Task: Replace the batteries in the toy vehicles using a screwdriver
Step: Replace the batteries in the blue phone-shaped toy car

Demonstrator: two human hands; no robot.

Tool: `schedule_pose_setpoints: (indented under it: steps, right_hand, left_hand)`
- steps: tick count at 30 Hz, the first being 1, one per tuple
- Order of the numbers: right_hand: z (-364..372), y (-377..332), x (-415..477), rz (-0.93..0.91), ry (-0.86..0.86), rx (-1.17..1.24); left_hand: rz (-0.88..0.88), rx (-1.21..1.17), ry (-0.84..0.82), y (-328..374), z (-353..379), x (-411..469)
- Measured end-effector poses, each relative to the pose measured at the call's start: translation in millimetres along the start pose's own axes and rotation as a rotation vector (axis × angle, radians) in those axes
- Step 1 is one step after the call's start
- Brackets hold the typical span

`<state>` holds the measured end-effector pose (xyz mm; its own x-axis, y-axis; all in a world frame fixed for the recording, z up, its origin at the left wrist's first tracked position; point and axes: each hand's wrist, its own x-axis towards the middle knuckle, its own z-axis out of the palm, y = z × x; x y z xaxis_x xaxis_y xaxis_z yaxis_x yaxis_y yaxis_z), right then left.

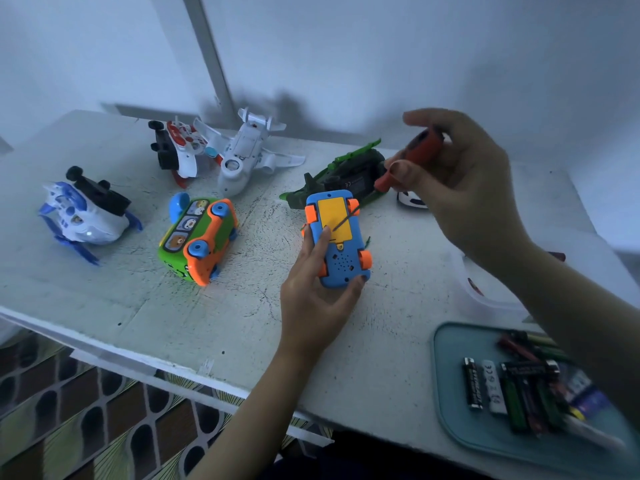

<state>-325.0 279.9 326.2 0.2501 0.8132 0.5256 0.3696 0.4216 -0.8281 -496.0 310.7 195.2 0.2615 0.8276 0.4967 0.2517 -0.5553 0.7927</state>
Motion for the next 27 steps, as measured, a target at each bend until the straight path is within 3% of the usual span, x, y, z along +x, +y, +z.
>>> schedule_pose_setpoints:
  steps: [9, 27]
  right_hand:
    - [8.4, -9.0, -4.9, -0.284, -0.147, -0.362]
    - [11.3, -7.7, -4.4, -0.279, -0.150, -0.347]
  left_hand:
    - [-0.006, -0.013, -0.002, -1.2, 1.0, 0.2]
    - [-0.010, -0.023, -0.011, -3.4, 1.0, -0.5]
